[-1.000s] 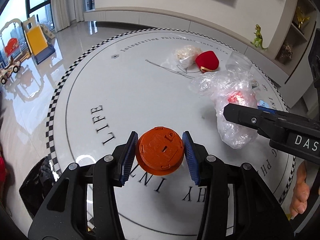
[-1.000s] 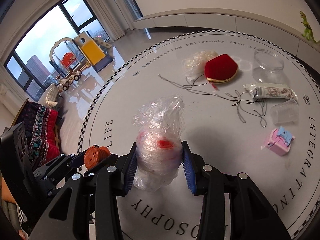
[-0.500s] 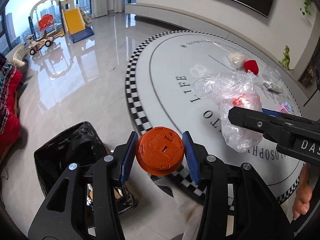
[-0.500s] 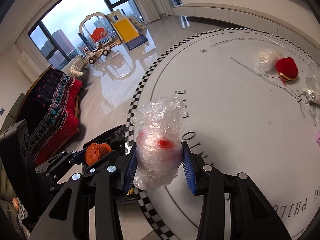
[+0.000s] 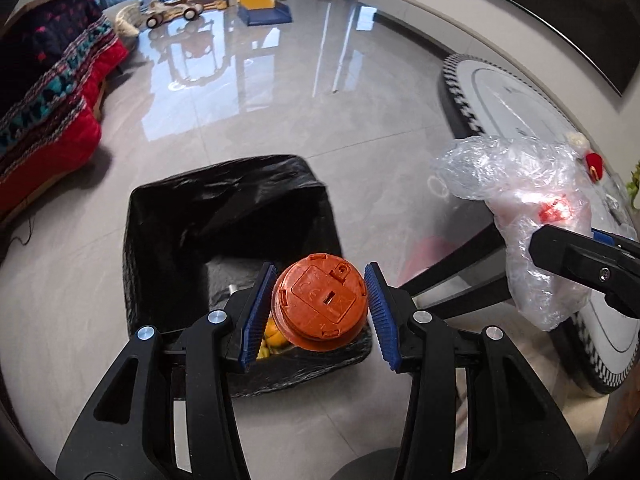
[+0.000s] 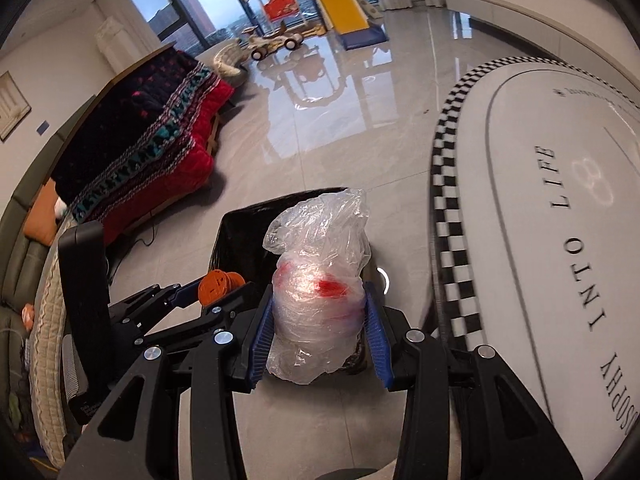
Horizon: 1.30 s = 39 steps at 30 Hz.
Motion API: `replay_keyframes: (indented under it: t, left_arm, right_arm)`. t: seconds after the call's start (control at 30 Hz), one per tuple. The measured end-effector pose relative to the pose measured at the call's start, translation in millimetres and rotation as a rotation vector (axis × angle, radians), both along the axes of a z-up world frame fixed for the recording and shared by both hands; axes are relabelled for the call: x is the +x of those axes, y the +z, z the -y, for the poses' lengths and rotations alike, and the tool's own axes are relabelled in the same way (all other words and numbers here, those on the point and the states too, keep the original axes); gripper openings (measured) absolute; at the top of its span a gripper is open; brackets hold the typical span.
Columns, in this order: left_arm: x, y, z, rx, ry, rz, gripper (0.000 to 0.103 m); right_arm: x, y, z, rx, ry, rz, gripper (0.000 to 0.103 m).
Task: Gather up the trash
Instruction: 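Carry the orange lid and plastic bag over the bin and release both, then move both tools back over the table toward the remaining trash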
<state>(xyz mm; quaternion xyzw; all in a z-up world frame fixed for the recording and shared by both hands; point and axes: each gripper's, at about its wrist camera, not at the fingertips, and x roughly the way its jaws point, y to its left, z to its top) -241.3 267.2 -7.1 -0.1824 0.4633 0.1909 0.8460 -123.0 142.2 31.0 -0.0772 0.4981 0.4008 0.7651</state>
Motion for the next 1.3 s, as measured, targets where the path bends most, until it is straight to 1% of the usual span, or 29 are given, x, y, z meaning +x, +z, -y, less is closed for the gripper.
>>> replay_keyframes:
  t: [0.1, 0.23, 0.33, 0.37, 0.4, 0.43, 0.47, 0.57, 0.67, 0.73, 1.07, 1.2, 1.3]
  left_arm:
    - [-18, -8, -24, -0.01, 0.069, -0.017, 0.046]
    - [-33, -14, -44, -0.01, 0.133, -0.026, 0.046]
    - [-42, -19, -54, -0.013, 0.165, -0.033, 0.047]
    - [-44, -20, -57, -0.022, 0.176, -0.034, 0.065]
    - [-47, -22, -60, -0.025, 0.196, -0.039, 0.099]
    - [-51, -22, -64, -0.014, 0.22, -0.036, 0.097]
    - [-54, -21, -66, -0.002, 0.235, -0.033, 0.097]
    - [-57, -23, -69, 0.004, 0.236, -0.045, 0.097]
    - [-55, -24, -69, -0.006, 0.227, -0.045, 0.097]
    - [-52, -23, -65, -0.01, 0.208, -0.041, 0.097]
    - [-31, -10, -42, 0.023, 0.124, -0.034, 0.097]
    - [-16, -3, -26, 0.019, 0.081, -0.016, 0.097]
    - [0, 5, -9, 0.031, 0.034, -0.006, 0.097]
  right_arm:
    - [-8, -10, -25, -0.02, 0.043, -0.009, 0.044]
    - [-15, -19, -48, -0.031, 0.077, -0.022, 0.044]
    - [-15, -27, -64, -0.039, 0.108, -0.056, 0.047]
    - [-15, -30, -70, -0.054, 0.114, -0.059, 0.055]
    - [-14, -31, -71, -0.064, 0.107, -0.046, 0.067]
    - [-13, -32, -73, -0.072, 0.092, -0.026, 0.07]
    - [-12, -32, -72, -0.076, 0.082, -0.016, 0.071]
    - [-9, -34, -63, -0.064, 0.07, -0.032, 0.071]
    - [-4, -33, -52, -0.05, 0.056, -0.03, 0.071]
    - [-3, -30, -48, -0.04, 0.051, -0.032, 0.071]
    - [4, -16, -19, 0.003, 0.01, -0.01, 0.071]
    - [9, -7, -3, 0.016, -0.011, 0.012, 0.071]
    - [15, 1, 13, 0.026, -0.034, 0.027, 0.071]
